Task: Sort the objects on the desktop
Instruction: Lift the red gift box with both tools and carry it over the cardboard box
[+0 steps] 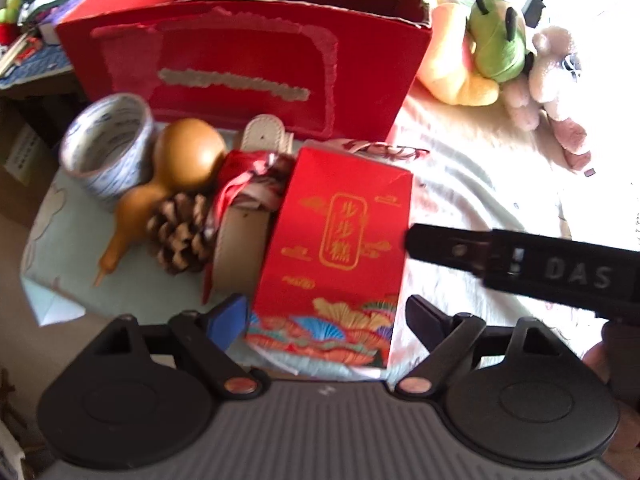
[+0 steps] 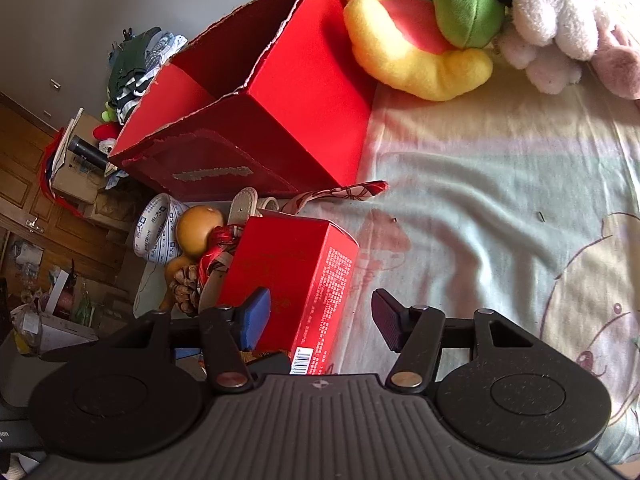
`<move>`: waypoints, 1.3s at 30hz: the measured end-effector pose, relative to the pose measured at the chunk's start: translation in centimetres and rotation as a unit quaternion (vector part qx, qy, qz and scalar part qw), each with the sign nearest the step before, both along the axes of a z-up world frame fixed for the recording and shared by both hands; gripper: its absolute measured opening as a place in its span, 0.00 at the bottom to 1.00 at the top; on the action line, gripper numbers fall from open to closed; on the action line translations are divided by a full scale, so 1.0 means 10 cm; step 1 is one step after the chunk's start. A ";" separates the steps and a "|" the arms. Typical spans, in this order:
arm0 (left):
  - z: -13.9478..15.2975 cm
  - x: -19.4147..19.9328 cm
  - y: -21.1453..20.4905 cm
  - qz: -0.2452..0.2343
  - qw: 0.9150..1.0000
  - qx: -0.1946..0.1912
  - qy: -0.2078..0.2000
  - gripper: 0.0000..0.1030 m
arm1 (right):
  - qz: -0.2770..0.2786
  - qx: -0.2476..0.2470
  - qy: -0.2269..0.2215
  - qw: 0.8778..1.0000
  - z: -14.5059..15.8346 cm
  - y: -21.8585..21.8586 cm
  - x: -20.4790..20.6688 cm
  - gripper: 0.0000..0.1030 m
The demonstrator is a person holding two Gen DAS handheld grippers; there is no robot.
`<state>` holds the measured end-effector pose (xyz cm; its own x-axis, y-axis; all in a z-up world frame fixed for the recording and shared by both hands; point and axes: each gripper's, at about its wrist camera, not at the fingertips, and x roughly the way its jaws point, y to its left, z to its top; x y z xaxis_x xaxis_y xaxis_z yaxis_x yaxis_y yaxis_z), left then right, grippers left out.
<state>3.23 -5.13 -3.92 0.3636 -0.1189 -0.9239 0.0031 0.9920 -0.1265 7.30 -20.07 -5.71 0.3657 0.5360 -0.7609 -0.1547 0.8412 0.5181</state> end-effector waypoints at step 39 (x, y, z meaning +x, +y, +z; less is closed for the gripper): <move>0.03 -0.13 -1.08 -0.218 0.974 0.018 -0.051 0.80 | -0.102 0.000 0.012 0.995 0.18 -0.90 -0.10 0.45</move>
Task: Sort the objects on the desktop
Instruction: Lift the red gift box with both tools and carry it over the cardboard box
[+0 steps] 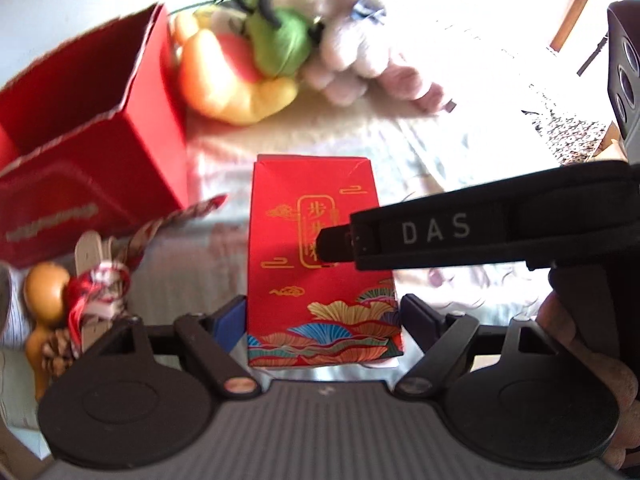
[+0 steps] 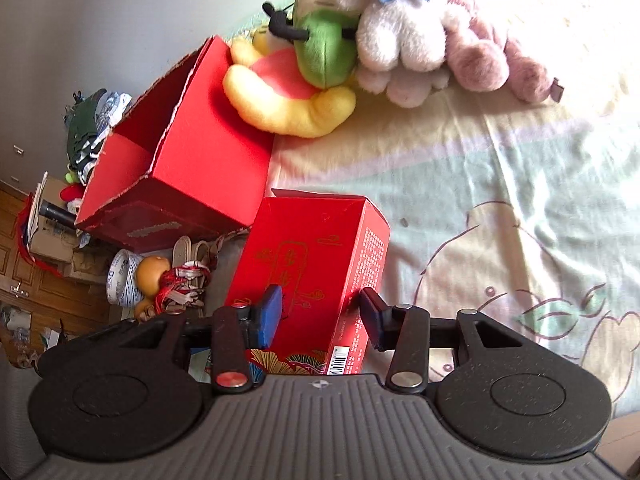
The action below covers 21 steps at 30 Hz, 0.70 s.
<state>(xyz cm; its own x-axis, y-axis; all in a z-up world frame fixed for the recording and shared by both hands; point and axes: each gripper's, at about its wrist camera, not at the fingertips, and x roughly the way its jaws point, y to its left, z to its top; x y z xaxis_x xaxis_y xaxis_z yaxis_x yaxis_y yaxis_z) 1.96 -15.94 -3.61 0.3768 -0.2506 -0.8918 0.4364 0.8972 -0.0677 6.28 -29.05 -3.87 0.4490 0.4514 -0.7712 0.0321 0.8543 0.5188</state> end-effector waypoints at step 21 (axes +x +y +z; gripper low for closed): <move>1.25 0.73 0.54 0.030 0.981 0.001 -0.193 0.80 | 0.029 0.013 -0.201 0.979 1.21 0.63 0.76 0.45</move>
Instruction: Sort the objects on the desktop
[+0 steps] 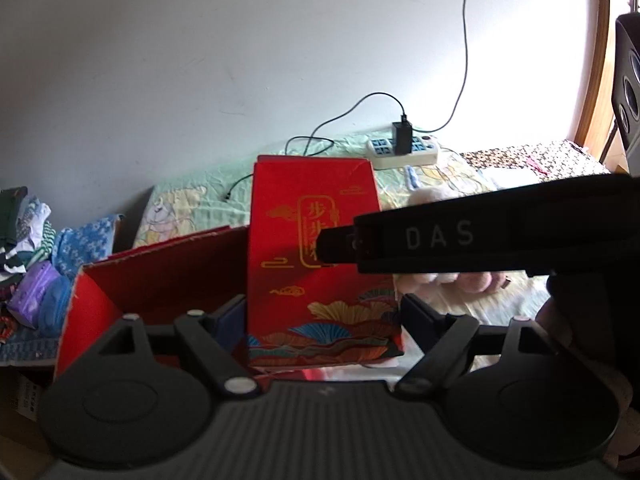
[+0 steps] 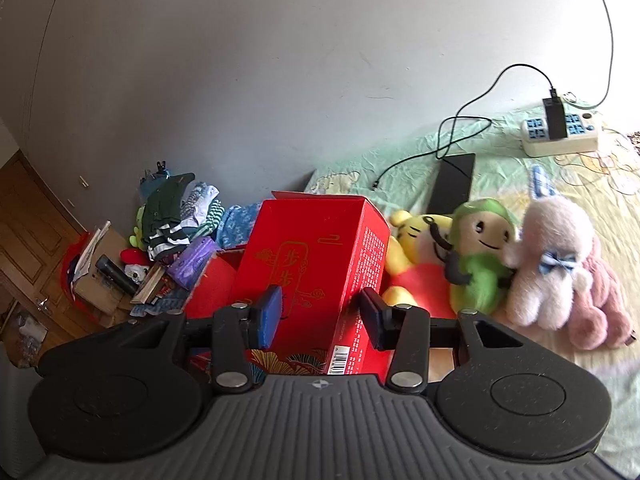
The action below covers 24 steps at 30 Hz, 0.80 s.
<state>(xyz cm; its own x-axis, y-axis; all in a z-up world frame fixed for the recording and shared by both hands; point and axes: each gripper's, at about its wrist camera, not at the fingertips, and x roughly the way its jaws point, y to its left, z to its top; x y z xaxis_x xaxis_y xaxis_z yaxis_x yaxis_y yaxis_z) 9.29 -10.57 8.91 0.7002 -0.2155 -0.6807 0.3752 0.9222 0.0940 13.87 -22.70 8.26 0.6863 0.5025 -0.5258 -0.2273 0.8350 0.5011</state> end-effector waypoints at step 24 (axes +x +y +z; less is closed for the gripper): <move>-1.13 1.42 1.59 0.033 0.983 -0.004 0.180 0.80 | 0.054 -0.065 0.218 0.972 -1.01 1.60 1.37 0.45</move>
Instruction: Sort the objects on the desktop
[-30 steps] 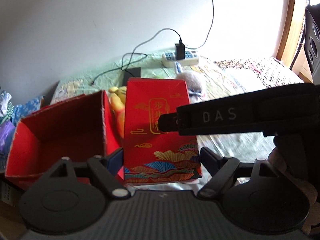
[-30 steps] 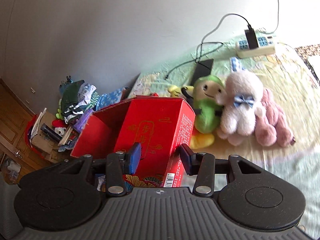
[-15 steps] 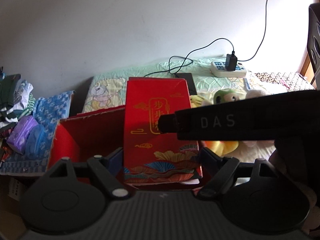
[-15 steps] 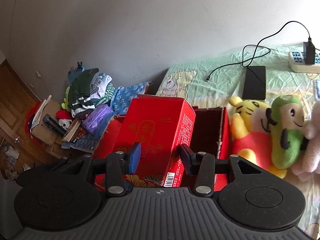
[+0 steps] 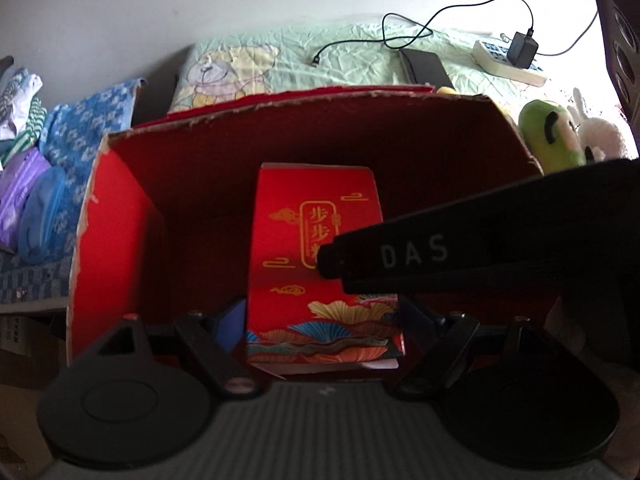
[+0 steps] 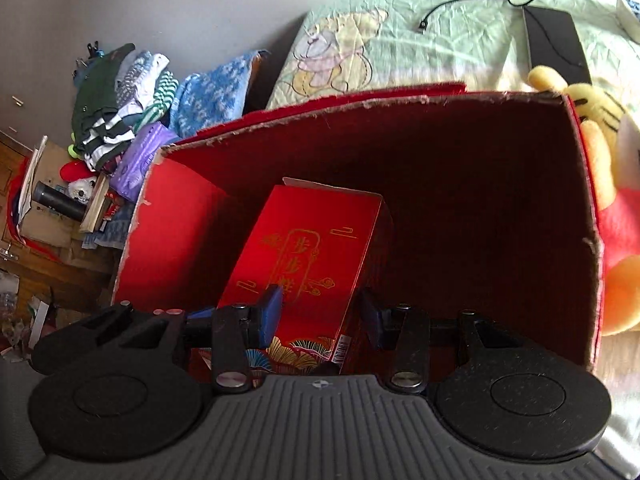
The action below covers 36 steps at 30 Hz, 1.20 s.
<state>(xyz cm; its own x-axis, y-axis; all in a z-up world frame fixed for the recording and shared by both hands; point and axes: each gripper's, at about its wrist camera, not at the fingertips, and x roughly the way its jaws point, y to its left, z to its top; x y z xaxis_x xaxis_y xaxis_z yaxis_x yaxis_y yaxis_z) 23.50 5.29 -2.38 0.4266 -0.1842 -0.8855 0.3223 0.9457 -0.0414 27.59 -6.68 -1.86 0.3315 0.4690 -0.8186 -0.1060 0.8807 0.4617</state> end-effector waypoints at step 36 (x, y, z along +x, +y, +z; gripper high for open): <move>-0.02 -0.07 0.40 -0.007 0.998 -0.042 0.055 0.63 | 0.026 0.103 0.165 0.981 -0.56 0.10 0.52 0.37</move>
<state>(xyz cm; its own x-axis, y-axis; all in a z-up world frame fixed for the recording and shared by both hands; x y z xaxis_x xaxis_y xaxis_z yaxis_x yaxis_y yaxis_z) 22.79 9.31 -2.60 0.3240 -0.2661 -0.9079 0.3254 0.9324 -0.1572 32.77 -5.67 -7.46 0.0353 0.6442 -0.7640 0.0376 0.7631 0.6452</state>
